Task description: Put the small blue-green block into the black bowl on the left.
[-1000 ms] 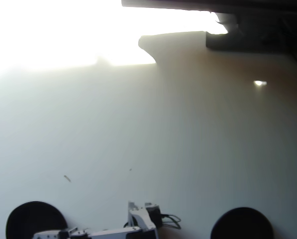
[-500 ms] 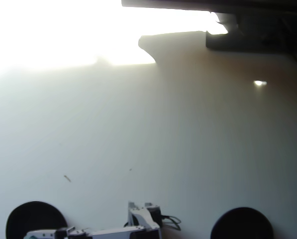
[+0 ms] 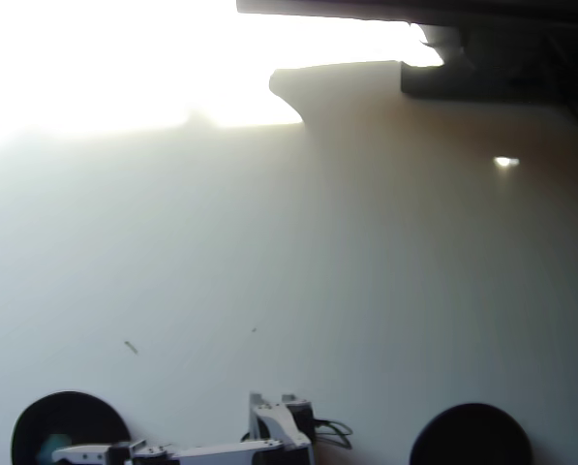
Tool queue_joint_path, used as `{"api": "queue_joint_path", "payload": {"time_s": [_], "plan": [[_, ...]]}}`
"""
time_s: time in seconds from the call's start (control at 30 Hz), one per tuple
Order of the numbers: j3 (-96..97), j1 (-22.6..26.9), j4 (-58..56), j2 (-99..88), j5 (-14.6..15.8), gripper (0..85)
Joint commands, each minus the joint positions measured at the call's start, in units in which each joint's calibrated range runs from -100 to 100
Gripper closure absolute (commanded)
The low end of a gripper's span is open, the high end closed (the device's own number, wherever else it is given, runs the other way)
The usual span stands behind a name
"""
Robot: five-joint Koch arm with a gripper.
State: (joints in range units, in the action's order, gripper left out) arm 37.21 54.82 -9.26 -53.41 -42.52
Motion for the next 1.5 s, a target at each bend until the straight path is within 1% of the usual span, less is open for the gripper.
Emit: {"api": "queue_joint_path", "payload": {"time_s": [0.0, 0.1, 0.13, 0.23, 0.27, 0.3, 0.67, 0.9, 1.07, 1.23, 1.33, 1.47], "plan": [[-2.74, -0.54, -0.43, -1.49, 0.78, 56.0], [-2.74, -3.17, -0.43, -3.96, 3.22, 56.0], [-2.74, -4.20, -0.27, -4.92, 5.08, 56.0], [-2.65, -7.18, -0.03, -8.35, 12.06, 55.7], [-2.65, -8.01, -0.11, -9.53, 14.02, 55.7], [-2.46, -8.99, -0.19, -10.70, 15.14, 55.7], [1.79, -19.63, -1.49, -23.24, 24.27, 55.7], [4.29, -28.67, -2.62, -27.95, 32.77, 55.9], [6.32, -34.77, -3.27, -28.27, 35.56, 53.7], [10.48, -39.46, -3.19, -29.13, 38.05, 53.4], [13.34, -42.88, -3.11, -29.56, 40.34, 53.4], [17.87, -47.57, -2.78, -30.95, 44.40, 53.4]]}}
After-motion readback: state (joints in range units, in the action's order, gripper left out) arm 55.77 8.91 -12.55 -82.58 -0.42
